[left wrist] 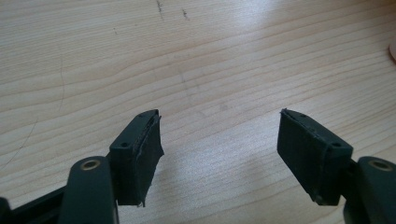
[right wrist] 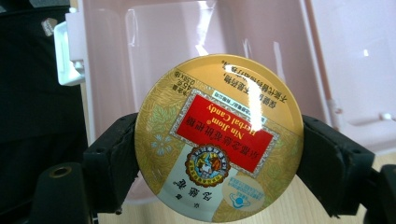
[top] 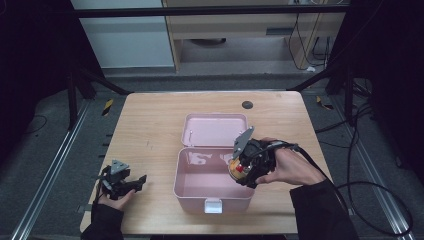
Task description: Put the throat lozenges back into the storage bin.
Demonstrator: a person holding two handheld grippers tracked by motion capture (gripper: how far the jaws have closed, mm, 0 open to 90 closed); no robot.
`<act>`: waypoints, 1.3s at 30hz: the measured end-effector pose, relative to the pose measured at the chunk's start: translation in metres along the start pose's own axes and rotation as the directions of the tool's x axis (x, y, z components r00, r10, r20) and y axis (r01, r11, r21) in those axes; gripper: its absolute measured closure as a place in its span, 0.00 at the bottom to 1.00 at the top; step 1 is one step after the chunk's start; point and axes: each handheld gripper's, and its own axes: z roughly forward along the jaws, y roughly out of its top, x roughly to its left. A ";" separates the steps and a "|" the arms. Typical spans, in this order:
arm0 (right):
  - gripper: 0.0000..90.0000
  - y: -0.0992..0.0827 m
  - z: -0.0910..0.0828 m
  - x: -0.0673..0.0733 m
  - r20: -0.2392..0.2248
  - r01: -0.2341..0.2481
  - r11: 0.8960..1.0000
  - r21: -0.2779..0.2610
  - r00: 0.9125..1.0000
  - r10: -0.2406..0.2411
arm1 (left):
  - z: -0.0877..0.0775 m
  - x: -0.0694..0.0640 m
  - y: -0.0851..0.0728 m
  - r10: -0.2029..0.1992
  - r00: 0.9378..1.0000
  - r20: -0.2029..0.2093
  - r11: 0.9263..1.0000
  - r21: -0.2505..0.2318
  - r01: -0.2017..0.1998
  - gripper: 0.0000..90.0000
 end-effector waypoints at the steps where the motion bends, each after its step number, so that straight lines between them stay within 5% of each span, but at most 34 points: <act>1: 0.23 0.001 0.002 0.000 -0.001 0.010 1.000 -0.001 1.000 -0.010 | 0.000 0.000 0.000 -0.001 1.000 0.000 1.000 -0.001 0.001 0.33; 39: 0.22 -0.009 0.060 0.001 -0.035 0.041 0.994 0.100 0.999 -0.037 | 0.000 0.001 0.000 0.002 1.000 0.001 1.000 0.000 -0.002 0.33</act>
